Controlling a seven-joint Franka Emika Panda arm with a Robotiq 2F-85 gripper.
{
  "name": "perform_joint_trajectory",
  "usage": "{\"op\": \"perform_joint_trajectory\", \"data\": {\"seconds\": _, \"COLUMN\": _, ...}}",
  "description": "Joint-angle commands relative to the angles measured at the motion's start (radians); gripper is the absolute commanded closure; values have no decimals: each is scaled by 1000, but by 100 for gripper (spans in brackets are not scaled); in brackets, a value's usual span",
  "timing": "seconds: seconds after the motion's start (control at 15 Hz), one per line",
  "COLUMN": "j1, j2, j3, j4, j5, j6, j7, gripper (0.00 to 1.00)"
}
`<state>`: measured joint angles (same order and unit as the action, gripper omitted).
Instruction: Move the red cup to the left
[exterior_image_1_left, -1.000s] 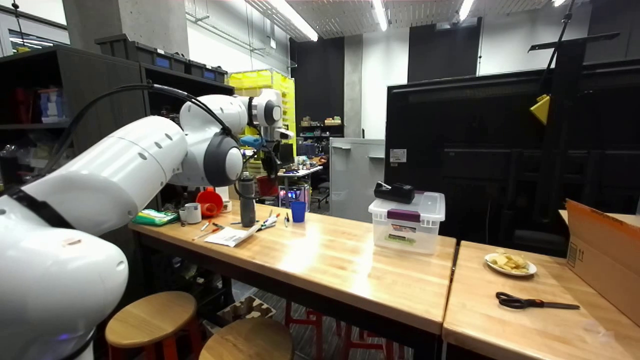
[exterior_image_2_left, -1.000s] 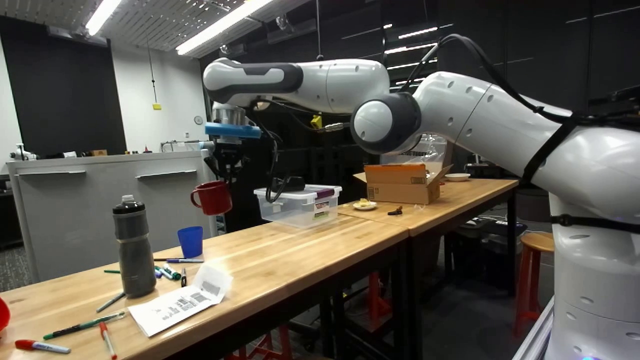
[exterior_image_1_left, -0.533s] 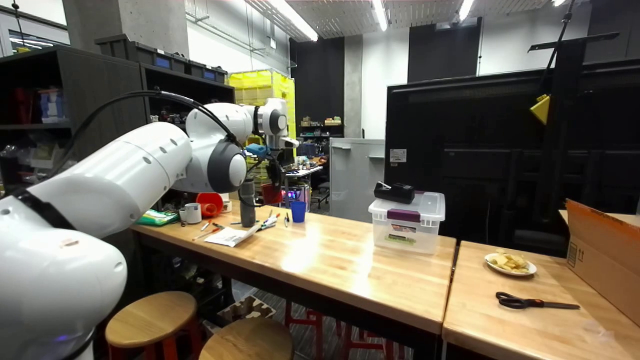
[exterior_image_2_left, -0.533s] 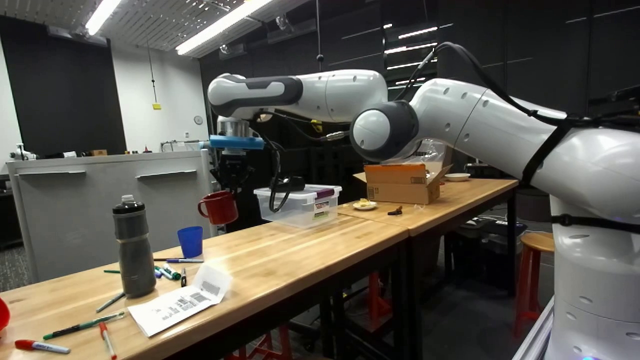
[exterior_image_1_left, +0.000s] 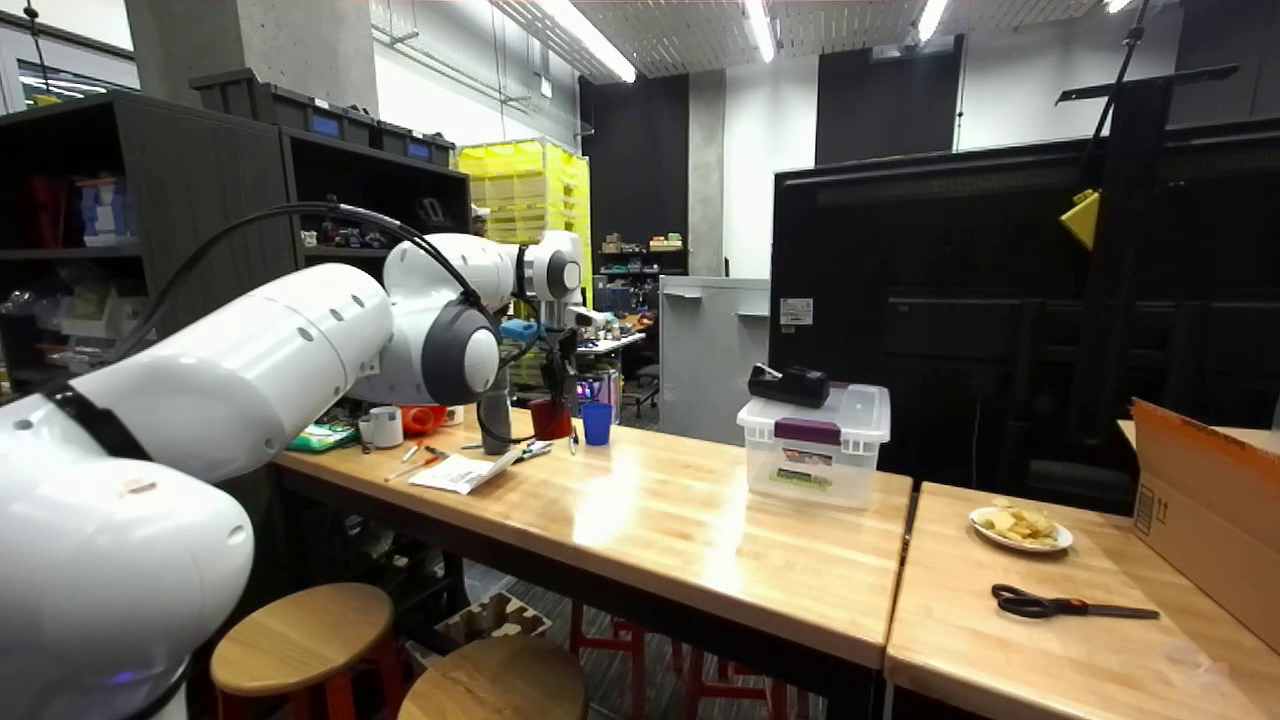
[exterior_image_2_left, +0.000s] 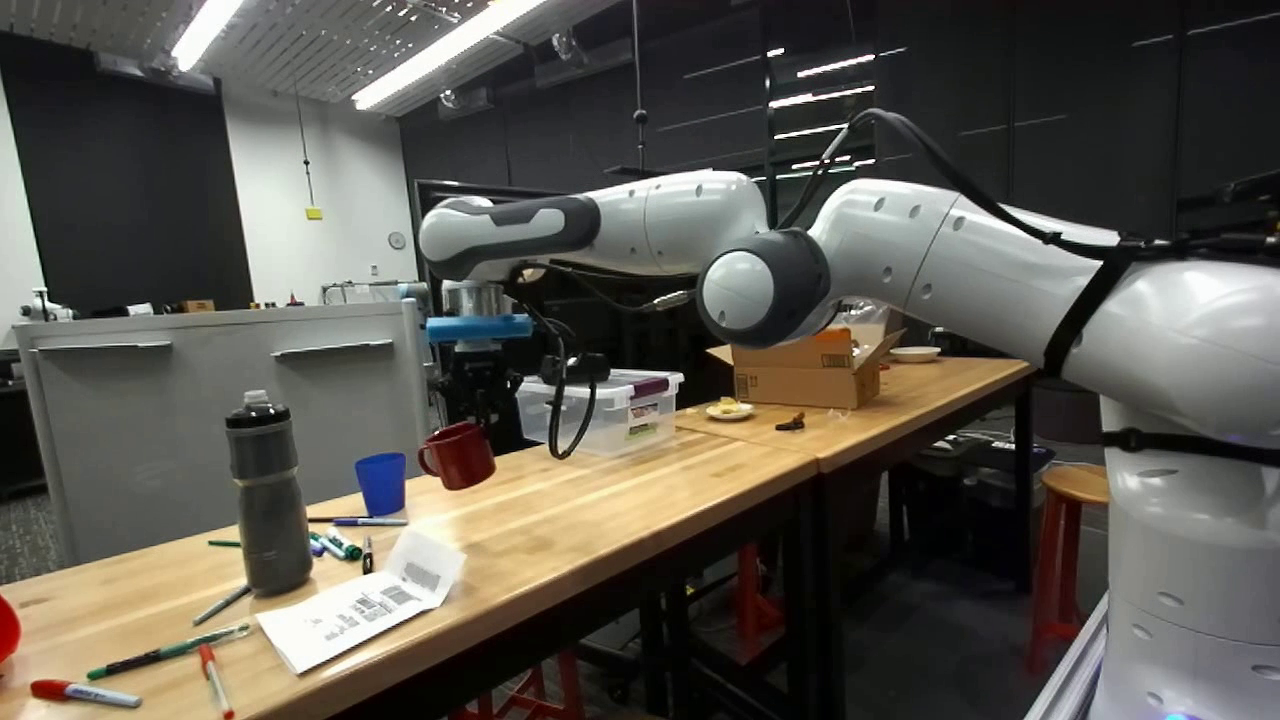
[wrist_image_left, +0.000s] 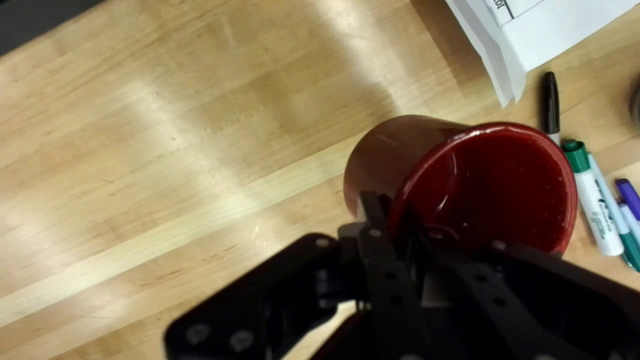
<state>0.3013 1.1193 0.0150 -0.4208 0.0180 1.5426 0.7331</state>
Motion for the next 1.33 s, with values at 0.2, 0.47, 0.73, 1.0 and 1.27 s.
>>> {"op": "perform_joint_trajectory", "data": {"seconds": 0.2, "j1": -2, "j2": 12, "j3": -32, "j4": -29, "j5": -16, "j6": -7, "j7": 45, "gripper": 98}}
{"op": "perform_joint_trajectory", "data": {"seconds": 0.47, "j1": -6, "j2": 82, "j3": -42, "j4": 86, "j5": -20, "j6": -66, "j7": 52, "gripper": 98}}
{"op": "perform_joint_trajectory", "data": {"seconds": 0.73, "j1": -3, "j2": 84, "j3": -51, "j4": 82, "j5": -27, "j6": -84, "j7": 45, "gripper": 98}}
{"op": "perform_joint_trajectory", "data": {"seconds": 1.0, "j1": -11, "j2": 61, "j3": -45, "j4": 24, "j5": -16, "j6": -52, "j7": 29, "gripper": 91}}
{"op": "perform_joint_trajectory", "data": {"seconds": 1.27, "j1": -10, "j2": 66, "j3": -45, "j4": 32, "j5": -16, "j6": -54, "j7": 29, "gripper": 91}}
